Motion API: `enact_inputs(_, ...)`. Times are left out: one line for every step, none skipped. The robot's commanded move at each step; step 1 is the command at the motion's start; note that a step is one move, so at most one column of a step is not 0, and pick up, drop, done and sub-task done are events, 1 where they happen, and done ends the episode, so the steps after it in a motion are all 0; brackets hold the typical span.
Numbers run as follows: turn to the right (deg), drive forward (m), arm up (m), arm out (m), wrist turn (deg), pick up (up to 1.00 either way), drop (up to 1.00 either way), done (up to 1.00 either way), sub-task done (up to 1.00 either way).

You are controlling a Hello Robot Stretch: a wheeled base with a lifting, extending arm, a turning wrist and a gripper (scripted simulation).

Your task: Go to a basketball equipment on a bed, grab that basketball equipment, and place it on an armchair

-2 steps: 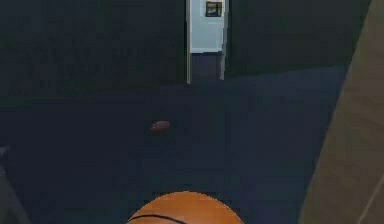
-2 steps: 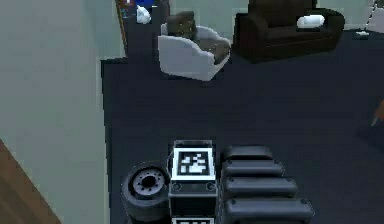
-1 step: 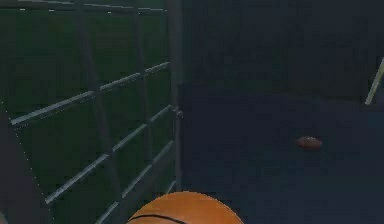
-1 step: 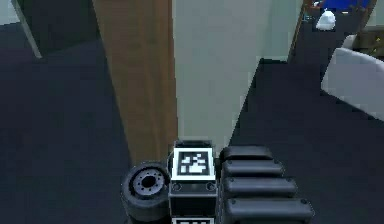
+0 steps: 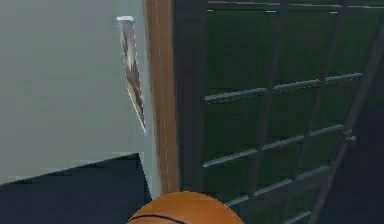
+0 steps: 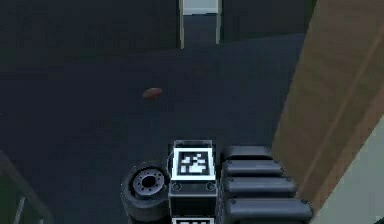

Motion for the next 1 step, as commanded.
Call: enact_inputs(-45.0, 0.0, 0.0, 0.0, 0.0, 0.0, 0.0, 0.0, 0.0)
